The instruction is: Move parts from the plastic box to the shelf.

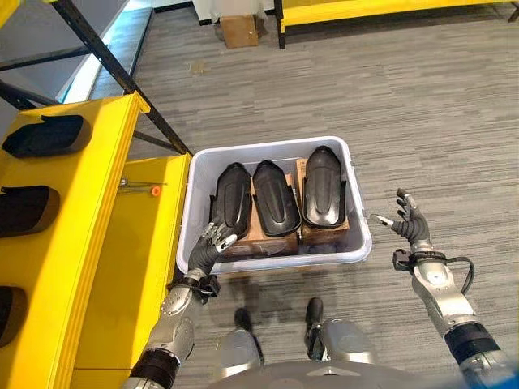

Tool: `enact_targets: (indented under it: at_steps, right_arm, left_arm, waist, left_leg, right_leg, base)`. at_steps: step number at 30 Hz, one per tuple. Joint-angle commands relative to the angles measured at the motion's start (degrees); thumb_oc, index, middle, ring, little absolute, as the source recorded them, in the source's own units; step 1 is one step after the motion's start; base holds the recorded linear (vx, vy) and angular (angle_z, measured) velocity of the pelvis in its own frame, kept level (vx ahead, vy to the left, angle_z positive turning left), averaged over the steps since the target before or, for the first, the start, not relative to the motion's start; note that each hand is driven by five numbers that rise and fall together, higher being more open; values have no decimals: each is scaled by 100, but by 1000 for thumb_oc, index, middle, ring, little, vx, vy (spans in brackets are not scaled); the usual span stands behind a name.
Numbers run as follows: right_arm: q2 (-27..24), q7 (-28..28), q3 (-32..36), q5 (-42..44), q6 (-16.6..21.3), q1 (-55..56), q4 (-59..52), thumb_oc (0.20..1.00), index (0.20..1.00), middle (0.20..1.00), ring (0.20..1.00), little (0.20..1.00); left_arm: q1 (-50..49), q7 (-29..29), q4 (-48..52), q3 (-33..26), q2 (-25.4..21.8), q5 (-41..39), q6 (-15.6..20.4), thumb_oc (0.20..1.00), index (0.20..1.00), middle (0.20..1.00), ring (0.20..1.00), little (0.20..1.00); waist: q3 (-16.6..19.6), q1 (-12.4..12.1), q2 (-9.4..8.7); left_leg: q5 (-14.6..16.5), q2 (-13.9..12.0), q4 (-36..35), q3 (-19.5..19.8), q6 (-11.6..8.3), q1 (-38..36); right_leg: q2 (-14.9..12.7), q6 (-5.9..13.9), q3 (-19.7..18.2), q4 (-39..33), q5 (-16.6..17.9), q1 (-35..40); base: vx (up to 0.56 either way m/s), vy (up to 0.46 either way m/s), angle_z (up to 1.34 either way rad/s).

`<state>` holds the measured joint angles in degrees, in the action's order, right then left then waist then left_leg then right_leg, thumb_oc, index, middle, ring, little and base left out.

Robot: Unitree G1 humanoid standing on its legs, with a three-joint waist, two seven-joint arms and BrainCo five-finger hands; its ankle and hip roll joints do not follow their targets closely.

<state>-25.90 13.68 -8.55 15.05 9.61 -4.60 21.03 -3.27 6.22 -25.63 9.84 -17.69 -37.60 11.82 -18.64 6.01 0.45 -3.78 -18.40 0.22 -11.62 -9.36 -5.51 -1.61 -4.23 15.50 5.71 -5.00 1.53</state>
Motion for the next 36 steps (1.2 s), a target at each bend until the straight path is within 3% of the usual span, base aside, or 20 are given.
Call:
enact_targets:
  at_steps: [1, 2, 5, 13, 21, 26, 30, 34, 36]
  right_arm:
    - [-107, -110, 7, 200, 186, 183, -292, 1000, 1000, 1000, 1000, 1000]
    - [-101, -111, 113, 260, 169, 228, -296, 1000, 1000, 1000, 1000, 1000]
    - [-52, 48, 167, 188, 107, 215, -300, 1000, 1000, 1000, 1000, 1000]
    - [-8, 169, 159, 284, 81, 25, -300, 1000, 1000, 1000, 1000, 1000]
    - [-402, 254, 127, 142, 277, -664, -323, 1000, 1000, 1000, 1000, 1000]
    - [-756, 425, -32, 23, -17, -1464, -251, 1000, 1000, 1000, 1000, 1000]
    - [-798, 470, -126, 701, -346, -2369, 233, 1000, 1000, 1000, 1000, 1000]
    - [-832, 585, -141, 639, -317, -2860, 595, 1000, 1000, 1000, 1000, 1000]
    - [-859, 652, -184, 489, -363, -3350, 759, 1000, 1000, 1000, 1000, 1000]
  left_arm:
    - [-227, 30, 365, -106, -29, 112, 138, 1000, 1000, 1000, 1000, 1000]
    - [-194, 159, 294, -68, -80, 178, 64, 1000, 1000, 1000, 1000, 1000]
    - [-219, 220, 353, 73, -174, 530, 161, 1000, 1000, 1000, 1000, 1000]
    - [-252, 5, 656, 229, -284, 340, 174, 1000, 1000, 1000, 1000, 1000]
    - [162, -68, 1024, 502, -380, -25, 235, 1000, 1000, 1000, 1000, 1000]
    - [527, -74, 1293, 649, -467, -383, 219, 1000, 1000, 1000, 1000, 1000]
    - [972, -144, 1726, 761, -544, -961, 319, 1000, 1000, 1000, 1000, 1000]
    - [1243, -237, 2046, 818, -531, -1171, 458, 1000, 1000, 1000, 1000, 1000]
    - [1476, -292, 2300, 902, -540, -993, 364, 1000, 1000, 1000, 1000, 1000]
  waist:
    - [533, -97, 5]
    - [547, -8, 85]
    - [519, -10, 126]
    - [414, -120, 134]
    - [23, -294, 196]
    - [-272, -390, 259]
    - [-586, -480, 323]
    - [-798, -548, 377]
    - [-964, -600, 413]
  left_leg:
    - [-175, 355, 143, -56, 326, 294]
    - [48, 406, 24, -384, 318, 111]
    - [250, 572, -66, -454, 337, -14]
    - [366, 679, -182, -372, 374, 44]
    - [334, 696, 32, -163, 357, 624]
    - [264, 689, 204, -19, 320, 1016]
    - [292, 751, 441, 134, 356, 1453]
    - [323, 825, 606, 269, 392, 1741]
    - [337, 893, 692, 316, 441, 2036]
  right_leg:
    - [-362, 575, -383, 526, -362, -106]
    - [-468, 623, -241, 691, -443, -78]
    - [-557, 723, -194, 642, -348, -27]
    - [-601, 850, -229, 568, -226, -205]
    - [-560, 780, -281, 666, -223, -667]
    - [-558, 719, -291, 808, -236, -976]
    - [-601, 663, -322, 1157, -344, -1434]
    - [-627, 642, -350, 1360, -373, -1721]
    - [-641, 650, -385, 1469, -354, -2039]
  base:
    - [128, 566, -84]
    - [109, 430, -66]
    - [84, 289, 12]
    - [2, 56, 18]
    - [-136, -37, 4]
    - [-140, -44, -1]
    - [-170, -36, -3]
    - [-135, -20, 7]
    - [-218, -29, 13]
